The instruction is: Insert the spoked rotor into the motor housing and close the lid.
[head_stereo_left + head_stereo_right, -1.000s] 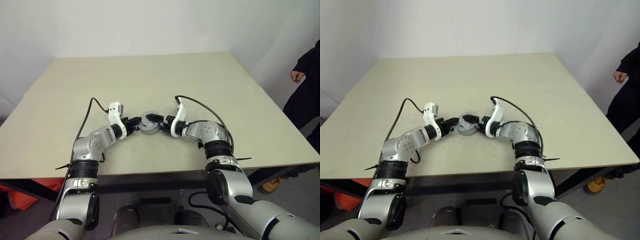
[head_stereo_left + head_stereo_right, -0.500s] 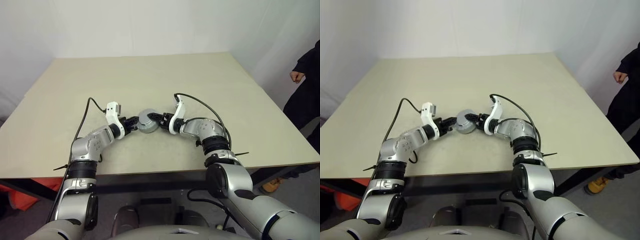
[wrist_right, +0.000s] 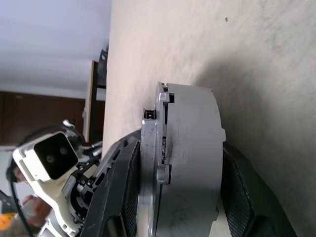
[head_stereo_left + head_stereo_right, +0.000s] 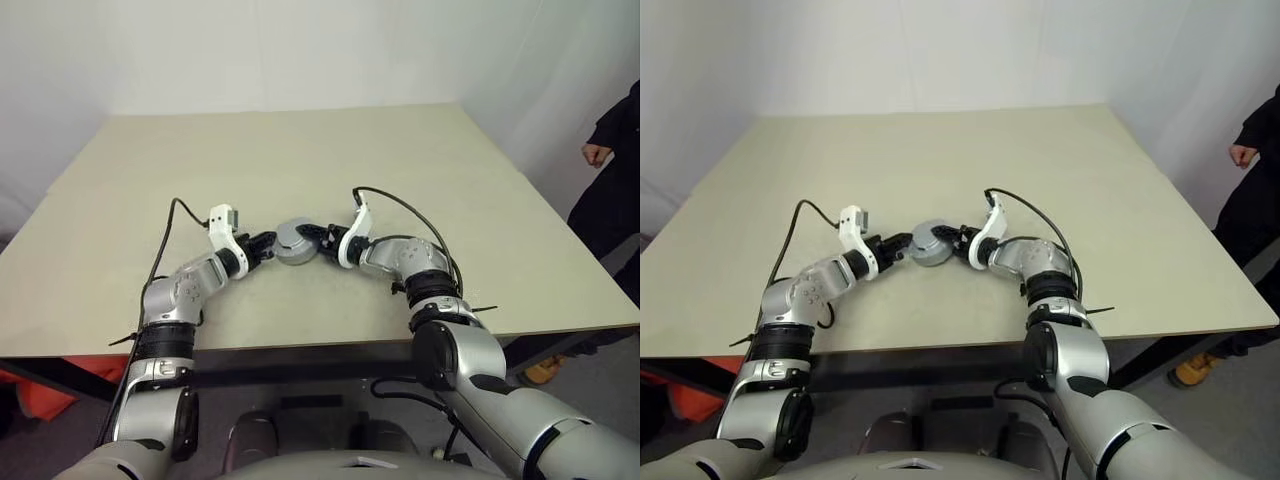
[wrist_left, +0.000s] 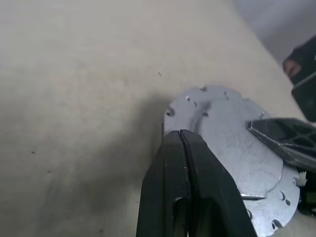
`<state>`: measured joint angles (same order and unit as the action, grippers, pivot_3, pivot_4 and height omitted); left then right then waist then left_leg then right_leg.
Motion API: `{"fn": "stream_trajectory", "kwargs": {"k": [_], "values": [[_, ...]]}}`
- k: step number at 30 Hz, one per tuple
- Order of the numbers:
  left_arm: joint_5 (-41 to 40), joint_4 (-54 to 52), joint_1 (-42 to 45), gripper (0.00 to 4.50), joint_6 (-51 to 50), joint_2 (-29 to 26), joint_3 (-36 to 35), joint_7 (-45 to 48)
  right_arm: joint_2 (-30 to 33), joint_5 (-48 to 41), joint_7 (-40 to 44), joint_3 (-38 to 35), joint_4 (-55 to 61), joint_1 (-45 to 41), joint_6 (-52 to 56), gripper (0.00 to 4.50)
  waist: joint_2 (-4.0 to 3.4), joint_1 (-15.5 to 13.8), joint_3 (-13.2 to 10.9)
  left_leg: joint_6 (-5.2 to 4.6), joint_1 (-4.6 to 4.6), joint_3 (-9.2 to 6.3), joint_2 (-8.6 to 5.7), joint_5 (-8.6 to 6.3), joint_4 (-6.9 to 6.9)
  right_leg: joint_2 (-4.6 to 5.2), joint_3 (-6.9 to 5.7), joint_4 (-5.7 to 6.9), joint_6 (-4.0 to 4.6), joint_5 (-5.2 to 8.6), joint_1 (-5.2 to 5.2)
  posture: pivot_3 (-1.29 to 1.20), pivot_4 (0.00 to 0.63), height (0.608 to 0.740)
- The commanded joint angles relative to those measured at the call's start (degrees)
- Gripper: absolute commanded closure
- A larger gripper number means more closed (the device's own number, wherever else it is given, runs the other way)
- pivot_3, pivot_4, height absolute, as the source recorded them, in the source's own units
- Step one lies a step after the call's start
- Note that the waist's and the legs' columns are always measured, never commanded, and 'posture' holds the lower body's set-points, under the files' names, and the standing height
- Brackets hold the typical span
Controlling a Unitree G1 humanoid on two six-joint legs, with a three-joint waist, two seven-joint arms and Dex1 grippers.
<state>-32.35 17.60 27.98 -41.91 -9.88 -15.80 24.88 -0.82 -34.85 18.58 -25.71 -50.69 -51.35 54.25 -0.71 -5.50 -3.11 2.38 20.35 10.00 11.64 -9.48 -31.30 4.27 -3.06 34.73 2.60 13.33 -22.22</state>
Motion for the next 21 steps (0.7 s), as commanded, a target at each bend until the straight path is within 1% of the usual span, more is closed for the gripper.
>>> {"fn": "stream_trajectory", "kwargs": {"k": [1,7,14,16,18,21], "values": [[-3.68,-1.65,0.81,4.5,1.67,0.34,-4.36,-0.7,0.21,-1.77,-2.65,-2.45,-1.55,-2.12,-0.37,2.27,0.0,0.01,0.0,0.0,0.03,0.0,0.0,0.0,0.0,0.0,0.0,0.0,0.0,0.0,-0.02,0.0,0.0,0.74],[-9.09,-2.85,0.67,4.5,0.8,0.99,-10.0,-2.76,0.54,-6.07,-6.0,-8.17,-3.22,-5.4,-1.26,2.27,0.02,-0.11,-0.01,-0.01,0.35,-0.01,0.0,0.0,-0.07,0.0,-0.03,0.04,0.02,-0.01,-0.27,0.0,0.0,0.74],[-13.53,-6.14,-2.28,4.5,-1.34,1.14,-11.97,-4.2,0.34,-9.12,-9.42,-12.49,-3.76,-8.68,-2.66,2.27,0.04,-0.38,-0.03,-0.22,1.2,-0.03,0.06,-0.12,-0.5,-0.02,-0.1,0.13,0.0,-0.04,-0.88,0.0,0.0,0.74],[-14.39,-7.1,-3.18,4.5,-1.83,1.14,-12.09,-4.43,0.32,-9.66,-10.17,-13.29,-4.14,-9.28,-3.32,2.27,0.04,-0.33,-0.03,-0.36,1.41,-0.04,0.13,-0.21,-0.75,-0.04,-0.18,0.17,-0.17,-0.15,-0.98,0.0,0.0,0.74],[-14.91,-7.9,-4.18,4.5,-2.1,1.07,-11.91,-4.59,0.34,-9.84,-10.58,-13.67,-4.4,-9.54,-3.63,2.27,0.05,-0.37,-0.04,-0.46,1.54,-0.04,0.14,-0.29,-0.9,-0.04,-0.2,0.17,-0.17,-0.15,-1.02,0.0,0.0,0.74],[-17.92,-9.2,-4.62,4.5,-3.26,1.73,-13.39,-5.97,0.47,-11.24,-11.35,-15.04,-4.8,-10.12,-4.15,2.27,0.06,-0.39,-0.04,-0.5,1.6,-0.03,0.13,-0.31,-0.97,-0.03,-0.2,0.17,-0.16,-0.15,-1.02,0.0,0.0,0.74]]}}
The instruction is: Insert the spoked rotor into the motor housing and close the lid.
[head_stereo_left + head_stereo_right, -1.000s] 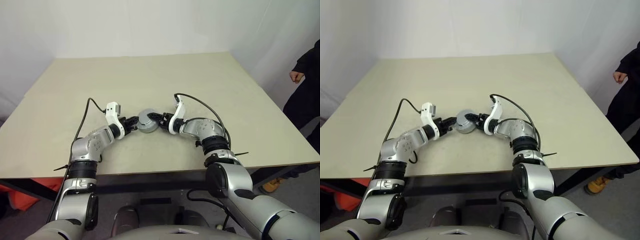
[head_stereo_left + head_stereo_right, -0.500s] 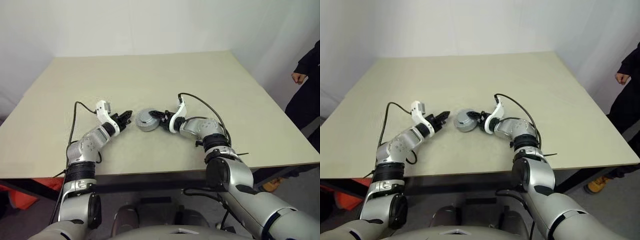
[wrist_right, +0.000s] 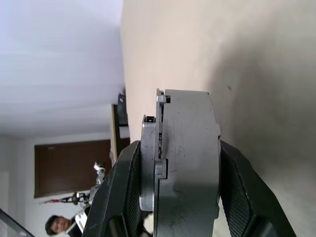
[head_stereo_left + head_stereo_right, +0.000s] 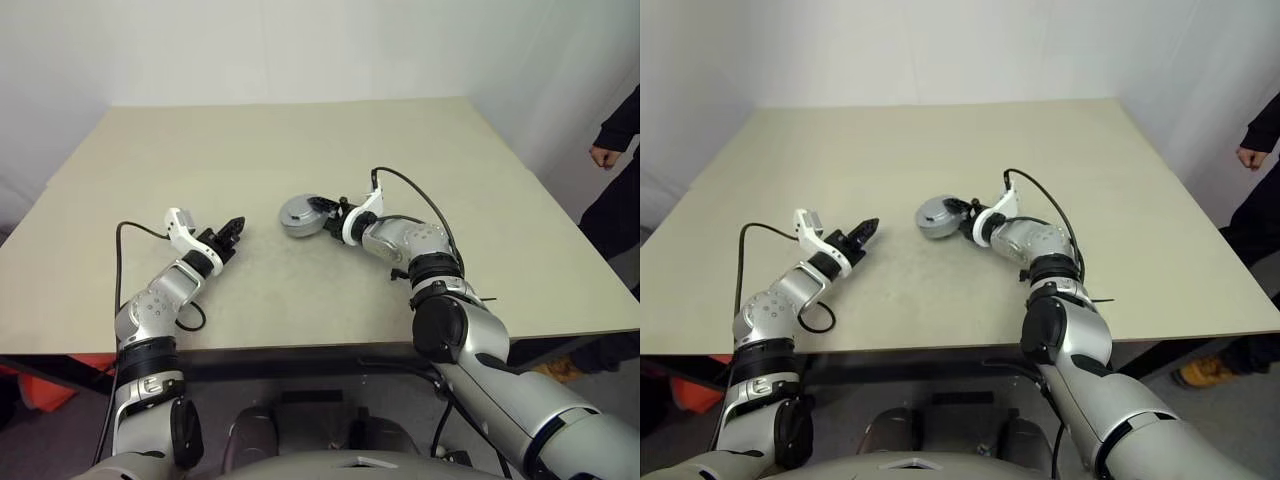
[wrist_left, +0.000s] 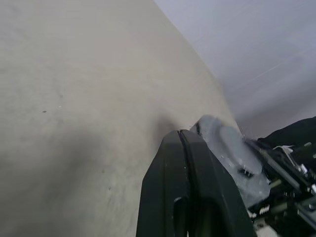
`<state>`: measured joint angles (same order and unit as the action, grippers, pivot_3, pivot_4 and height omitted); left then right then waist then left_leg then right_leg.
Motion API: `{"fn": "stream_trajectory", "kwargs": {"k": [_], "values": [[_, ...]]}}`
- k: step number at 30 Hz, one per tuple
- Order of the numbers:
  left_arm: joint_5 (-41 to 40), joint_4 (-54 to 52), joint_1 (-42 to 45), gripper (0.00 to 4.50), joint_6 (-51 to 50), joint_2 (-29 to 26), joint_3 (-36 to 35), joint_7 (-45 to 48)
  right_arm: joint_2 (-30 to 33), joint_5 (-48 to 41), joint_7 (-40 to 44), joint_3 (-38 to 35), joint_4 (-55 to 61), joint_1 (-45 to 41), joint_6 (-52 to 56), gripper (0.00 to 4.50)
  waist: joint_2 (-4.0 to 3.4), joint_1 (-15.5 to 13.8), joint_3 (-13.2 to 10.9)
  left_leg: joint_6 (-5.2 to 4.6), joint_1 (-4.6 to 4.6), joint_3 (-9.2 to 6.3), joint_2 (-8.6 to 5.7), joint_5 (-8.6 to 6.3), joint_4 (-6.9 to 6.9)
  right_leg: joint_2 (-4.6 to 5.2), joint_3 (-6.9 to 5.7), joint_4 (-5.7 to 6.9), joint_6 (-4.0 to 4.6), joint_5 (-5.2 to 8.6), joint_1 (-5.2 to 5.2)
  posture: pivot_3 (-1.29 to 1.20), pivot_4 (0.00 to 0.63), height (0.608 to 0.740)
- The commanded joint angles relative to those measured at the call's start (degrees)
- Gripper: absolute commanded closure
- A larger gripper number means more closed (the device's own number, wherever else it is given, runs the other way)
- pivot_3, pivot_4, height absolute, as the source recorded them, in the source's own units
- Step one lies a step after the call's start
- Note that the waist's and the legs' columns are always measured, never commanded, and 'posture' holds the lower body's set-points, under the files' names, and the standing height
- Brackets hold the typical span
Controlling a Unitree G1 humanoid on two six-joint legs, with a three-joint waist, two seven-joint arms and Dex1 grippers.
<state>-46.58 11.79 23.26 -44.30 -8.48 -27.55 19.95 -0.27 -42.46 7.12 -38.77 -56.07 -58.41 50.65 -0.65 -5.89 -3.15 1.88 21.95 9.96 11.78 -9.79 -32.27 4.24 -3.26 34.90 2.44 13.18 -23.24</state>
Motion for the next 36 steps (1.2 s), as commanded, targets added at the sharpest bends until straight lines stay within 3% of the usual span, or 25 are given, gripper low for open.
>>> {"fn": "stream_trajectory", "kwargs": {"k": [1,9,14,21,23,29,36], "values": [[-4.96,-3.65,0.16,4.5,-1.38,0.67,-2.23,-1.66,-0.02,-4.23,0.14,-2.37,0.65,-3.28,-0.4,2.27,0.01,0.0,-0.01,0.0,0.01,0.0,0.0,0.0,-0.02,0.0,0.0,0.01,0.0,0.0,0.0,0.0,0.0,0.74],[-18.5,-6.37,0.02,4.5,-5.25,2.68,-7.28,-4.84,-0.76,-8.67,-0.8,-4.06,4.27,-5.14,2.47,2.27,0.07,-0.01,-0.06,0.01,-0.01,-0.02,0.03,0.0,-0.27,0.0,0.0,0.31,0.08,0.05,0.0,0.0,0.0,0.74],[-24.07,-7.11,0.05,2.99,-5.81,3.34,-7.49,-6.38,-1.55,-11.82,-1.68,-3.92,7.46,-5.72,6.34,2.27,0.11,-0.12,-0.09,0.02,-0.01,-0.05,0.03,0.01,-0.41,0.0,0.01,0.45,0.07,0.05,0.0,0.0,0.0,0.74],[-32.1,-7.15,0.24,0.49,-7.35,5.21,-6.51,-9.22,-3.54,-14.83,-2.91,-2.67,12.84,-4.33,11.46,2.27,0.17,-0.17,-0.13,0.05,-0.02,-0.1,0.03,0.02,-0.48,0.0,0.01,0.54,-0.09,-0.04,0.0,0.0,0.0,0.74],[-36.5,-6.5,0.58,0.05,-8.56,5.8,-6.7,-10.54,-4.01,-15.42,-3.24,-2.26,14.18,-3.73,12.77,2.27,0.19,-0.19,-0.14,0.06,-0.01,-0.1,0.02,0.03,-0.49,0.0,0.01,0.55,-0.11,-0.05,0.0,0.0,0.0,0.74],[-44.42,-5.44,1.56,0.05,-8.84,6.36,-5.68,-13.01,-5.2,-16.22,-3.83,-0.77,17.41,-1.89,15.56,2.27,0.27,-0.19,-0.19,0.09,-0.01,-0.11,0.01,0.04,-0.49,-0.01,0.01,0.55,-0.14,-0.07,0.0,0.0,0.0,0.74],[-41.48,0.79,5.49,0.05,-7.25,5.45,-3.34,-12.28,-6.12,-17.42,-4.28,-0.26,19.97,-1.36,16.76,2.27,0.43,-0.19,-0.29,0.2,0.0,-0.14,-0.01,0.1,-0.52,-0.01,0.08,0.54,-0.39,-0.2,0.02,0.0,0.0,0.74]]}}
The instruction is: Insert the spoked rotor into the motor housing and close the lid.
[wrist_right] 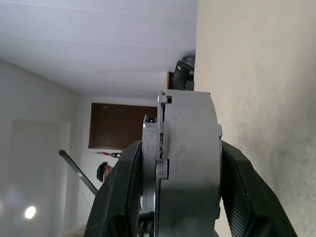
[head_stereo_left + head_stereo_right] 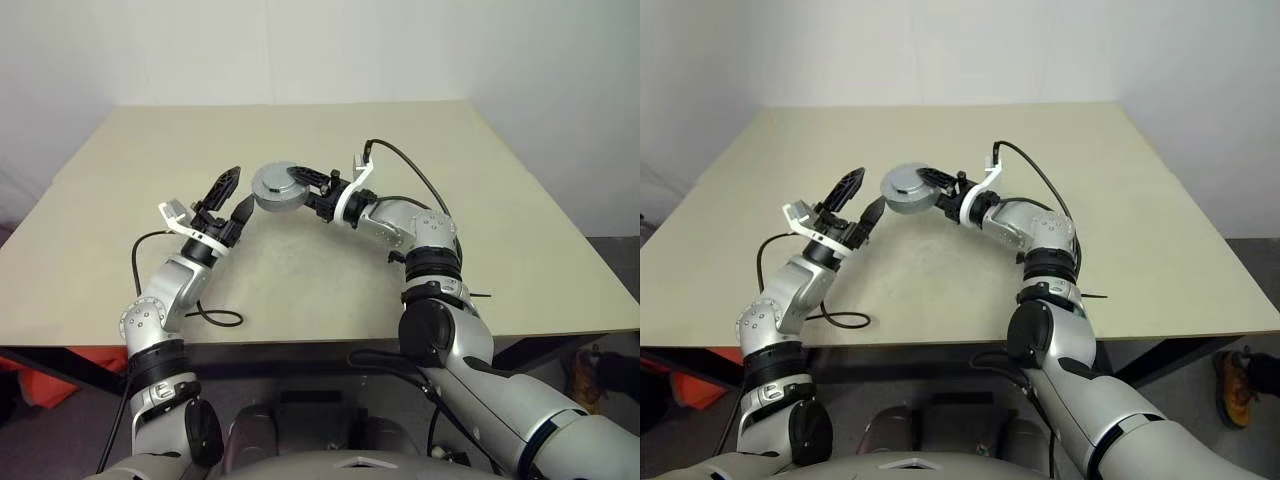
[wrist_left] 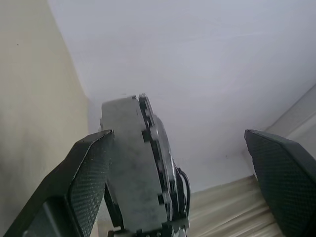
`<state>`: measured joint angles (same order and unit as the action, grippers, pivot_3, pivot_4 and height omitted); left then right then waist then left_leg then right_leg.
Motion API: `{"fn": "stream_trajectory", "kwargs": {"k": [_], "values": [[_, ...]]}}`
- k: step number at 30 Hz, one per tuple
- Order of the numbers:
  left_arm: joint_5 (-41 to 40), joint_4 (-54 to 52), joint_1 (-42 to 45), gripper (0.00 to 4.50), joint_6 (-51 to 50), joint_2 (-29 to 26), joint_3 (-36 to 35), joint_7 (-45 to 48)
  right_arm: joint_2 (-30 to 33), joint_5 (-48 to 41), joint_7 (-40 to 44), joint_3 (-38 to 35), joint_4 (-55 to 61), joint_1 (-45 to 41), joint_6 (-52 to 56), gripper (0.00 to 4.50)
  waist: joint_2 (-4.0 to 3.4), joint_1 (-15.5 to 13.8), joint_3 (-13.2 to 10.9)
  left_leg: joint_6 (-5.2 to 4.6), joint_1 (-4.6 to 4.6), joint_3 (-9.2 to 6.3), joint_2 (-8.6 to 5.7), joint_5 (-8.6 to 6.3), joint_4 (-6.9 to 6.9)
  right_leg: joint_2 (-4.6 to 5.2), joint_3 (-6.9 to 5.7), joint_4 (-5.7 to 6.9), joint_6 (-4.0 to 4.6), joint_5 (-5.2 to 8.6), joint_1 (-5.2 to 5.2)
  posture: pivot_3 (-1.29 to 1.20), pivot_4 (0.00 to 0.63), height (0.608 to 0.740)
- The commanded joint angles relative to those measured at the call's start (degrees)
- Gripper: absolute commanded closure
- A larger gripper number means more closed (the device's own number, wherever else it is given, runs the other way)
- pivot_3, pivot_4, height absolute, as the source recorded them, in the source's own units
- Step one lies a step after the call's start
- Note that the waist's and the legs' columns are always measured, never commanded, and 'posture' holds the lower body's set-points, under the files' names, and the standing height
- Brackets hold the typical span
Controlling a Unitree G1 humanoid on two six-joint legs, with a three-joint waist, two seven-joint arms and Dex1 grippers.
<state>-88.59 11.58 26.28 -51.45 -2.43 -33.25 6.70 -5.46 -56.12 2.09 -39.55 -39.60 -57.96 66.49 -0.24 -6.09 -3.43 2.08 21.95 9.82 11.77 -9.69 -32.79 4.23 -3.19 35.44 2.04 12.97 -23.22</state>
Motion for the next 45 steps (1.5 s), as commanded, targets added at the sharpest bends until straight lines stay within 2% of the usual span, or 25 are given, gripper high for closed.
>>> {"fn": "stream_trajectory", "kwargs": {"k": [1,23,26,30,43,45], "values": [[0.77,1.37,2.63,0.05,-0.18,-0.74,2.53,1.19,-0.94,-3.87,0.67,0.57,3.71,-1.79,1.0,2.27,0.02,0.02,-0.01,0.01,0.0,0.0,0.0,0.0,-0.01,0.0,0.01,0.0,-0.03,-0.01,0.0,0.0,0.0,0.74],[8.76,8.84,5.33,0.05,2.16,-2.49,4.7,8.42,-0.61,-4.36,0.69,2.02,5.45,-1.48,0.79,2.27,0.08,0.03,-0.05,0.01,0.0,-0.02,-0.01,0.01,-0.16,0.0,0.04,0.1,-0.08,-0.06,0.04,0.0,0.0,0.74],[9.92,9.24,5.26,0.64,2.22,-2.61,4.67,8.96,-0.62,-4.22,0.66,2.23,5.7,-1.22,0.73,2.27,0.08,0.03,-0.05,0.01,-0.01,-0.03,0.0,0.01,-0.2,0.01,0.04,0.15,-0.07,-0.06,0.04,0.0,0.0,0.74],[10.21,9.28,5.14,1.92,2.13,-2.36,4.29,9.94,-0.65,-4.26,0.7,2.65,6.04,-0.87,0.56,2.27,0.09,0.01,-0.06,0.01,-0.01,-0.04,-0.01,0.01,-0.23,0.01,0.04,0.2,-0.07,-0.06,0.04,0.0,0.0,0.74],[10.2,9.9,5.24,1.94,1.29,-2.35,3.32,9.81,-0.28,-2.89,3.06,6.09,8.14,0.63,-0.9,2.27,0.1,0.0,-0.06,0.01,-0.01,-0.05,-0.01,0.01,-0.25,0.01,0.04,0.21,-0.07,-0.06,0.05,0.0,0.0,0.74],[10.28,10.09,5.36,1.94,1.54,-2.29,3.11,9.8,-0.24,-2.9,3.83,6.63,8.45,0.97,-1.35,1.64,0.1,-0.02,-0.06,0.01,-0.01,-0.05,-0.01,0.01,-0.26,0.01,0.04,0.22,-0.07,-0.06,0.05,0.0,0.0,0.74]]}}
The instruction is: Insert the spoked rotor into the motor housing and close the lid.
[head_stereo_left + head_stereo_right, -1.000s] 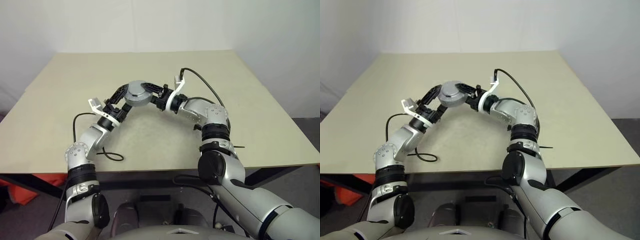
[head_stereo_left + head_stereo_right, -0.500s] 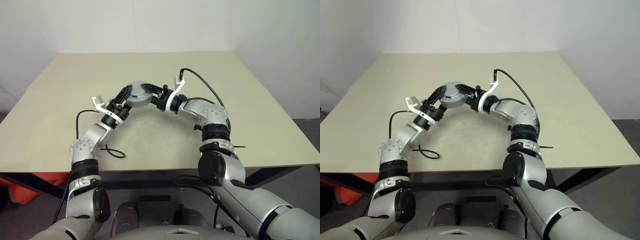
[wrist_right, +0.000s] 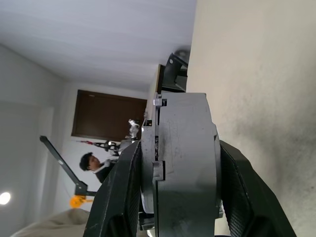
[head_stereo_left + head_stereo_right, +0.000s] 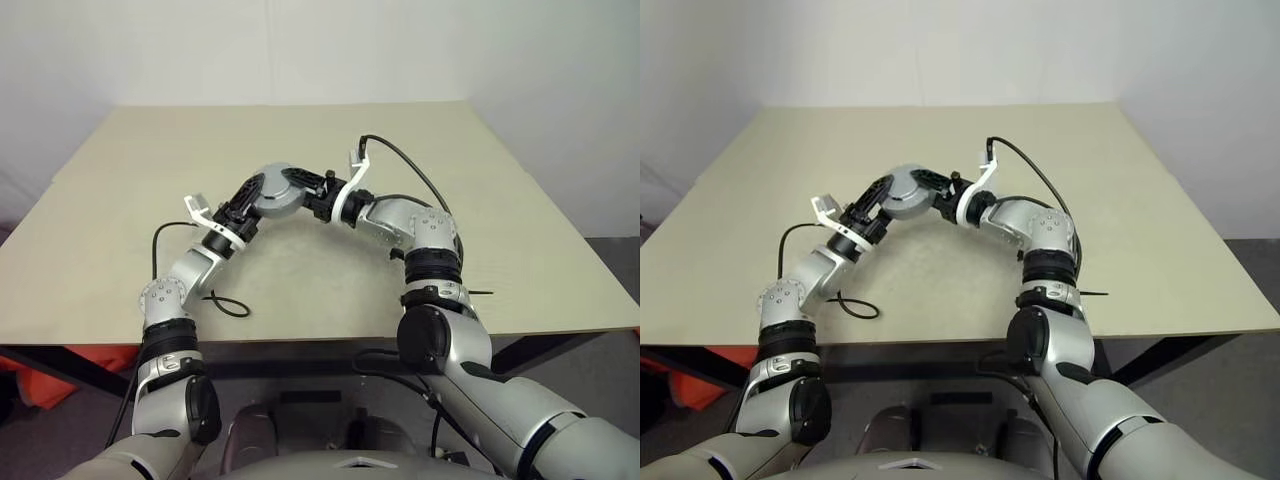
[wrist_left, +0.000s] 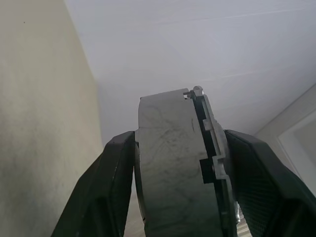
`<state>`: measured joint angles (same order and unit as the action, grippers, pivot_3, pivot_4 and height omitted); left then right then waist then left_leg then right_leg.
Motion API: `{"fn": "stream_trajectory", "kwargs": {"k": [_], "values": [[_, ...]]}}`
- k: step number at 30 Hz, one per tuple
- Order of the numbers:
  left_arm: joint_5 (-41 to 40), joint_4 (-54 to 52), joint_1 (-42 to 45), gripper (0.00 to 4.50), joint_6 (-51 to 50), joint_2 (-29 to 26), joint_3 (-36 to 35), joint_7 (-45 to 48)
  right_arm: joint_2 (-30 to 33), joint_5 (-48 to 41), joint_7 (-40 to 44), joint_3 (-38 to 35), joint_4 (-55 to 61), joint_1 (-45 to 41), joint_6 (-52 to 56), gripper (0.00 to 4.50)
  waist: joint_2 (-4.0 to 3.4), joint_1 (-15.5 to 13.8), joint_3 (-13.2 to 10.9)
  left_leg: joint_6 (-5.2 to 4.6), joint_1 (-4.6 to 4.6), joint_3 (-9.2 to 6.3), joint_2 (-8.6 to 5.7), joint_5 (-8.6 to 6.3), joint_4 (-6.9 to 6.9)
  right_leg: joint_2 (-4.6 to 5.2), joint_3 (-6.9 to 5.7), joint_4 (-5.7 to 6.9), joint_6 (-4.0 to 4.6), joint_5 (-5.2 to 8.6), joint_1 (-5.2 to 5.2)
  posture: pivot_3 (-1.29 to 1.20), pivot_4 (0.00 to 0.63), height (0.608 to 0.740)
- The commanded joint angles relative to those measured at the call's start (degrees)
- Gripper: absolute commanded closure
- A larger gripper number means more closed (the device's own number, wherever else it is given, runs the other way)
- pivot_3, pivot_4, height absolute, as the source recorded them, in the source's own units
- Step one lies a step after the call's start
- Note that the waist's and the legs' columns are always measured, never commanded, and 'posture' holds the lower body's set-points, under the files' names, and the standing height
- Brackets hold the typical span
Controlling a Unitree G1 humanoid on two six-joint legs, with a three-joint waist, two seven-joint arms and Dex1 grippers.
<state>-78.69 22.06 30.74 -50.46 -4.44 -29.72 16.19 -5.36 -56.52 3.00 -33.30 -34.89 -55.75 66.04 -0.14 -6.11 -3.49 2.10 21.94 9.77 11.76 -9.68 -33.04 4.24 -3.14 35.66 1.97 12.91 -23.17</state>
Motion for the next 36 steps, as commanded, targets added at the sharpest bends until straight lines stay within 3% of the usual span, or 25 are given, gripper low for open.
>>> {"fn": "stream_trajectory", "kwargs": {"k": [1,5,14,24,36], "values": [[0.45,-0.31,0.95,1.94,0.7,-0.23,-0.54,0.29,-0.28,-2.28,3.06,0.68,3.84,-1.12,-1.24,1.39,0.0,-0.01,0.0,0.0,0.0,0.0,0.0,0.0,0.0,0.0,0.0,0.0,0.0,0.0,0.0,0.0,0.0,0.74],[0.83,-0.23,1.07,1.94,0.96,-0.07,-0.88,0.29,-0.15,-1.43,2.89,1.47,3.98,-1.05,-2.27,0.04,0.0,-0.01,0.0,0.0,-0.01,0.0,0.0,0.0,-0.01,0.0,0.0,0.01,0.0,0.0,0.0,0.0,0.0,0.74],[1.04,0.11,1.34,1.94,3.15,-0.25,-2.56,-0.25,-0.1,-0.6,2.41,2.75,4.32,-0.58,-4.76,0.04,0.0,-0.01,0.0,0.0,-0.01,-0.01,0.0,0.0,-0.01,0.0,0.0,0.01,0.0,0.0,0.01,0.0,0.0,0.74],[0.98,1.04,0.56,1.94,10.96,-2.16,-9.72,-3.7,0.66,4.72,0.78,4.75,1.2,-0.04,-11.58,0.04,0.01,0.05,0.0,0.0,-0.08,-0.02,0.01,0.0,-0.03,0.0,0.0,0.02,0.0,0.0,0.08,0.0,0.0,0.74],[1.58,-0.43,-0.71,1.94,11.73,-2.76,-9.91,-5.33,0.79,6.09,1.27,4.77,-1.57,-0.58,-13.24,0.04,0.03,0.0,0.01,0.03,-0.21,-0.04,0.01,0.02,-0.07,0.0,0.0,0.05,-0.03,-0.02,0.23,0.0,0.0,0.74]]}}
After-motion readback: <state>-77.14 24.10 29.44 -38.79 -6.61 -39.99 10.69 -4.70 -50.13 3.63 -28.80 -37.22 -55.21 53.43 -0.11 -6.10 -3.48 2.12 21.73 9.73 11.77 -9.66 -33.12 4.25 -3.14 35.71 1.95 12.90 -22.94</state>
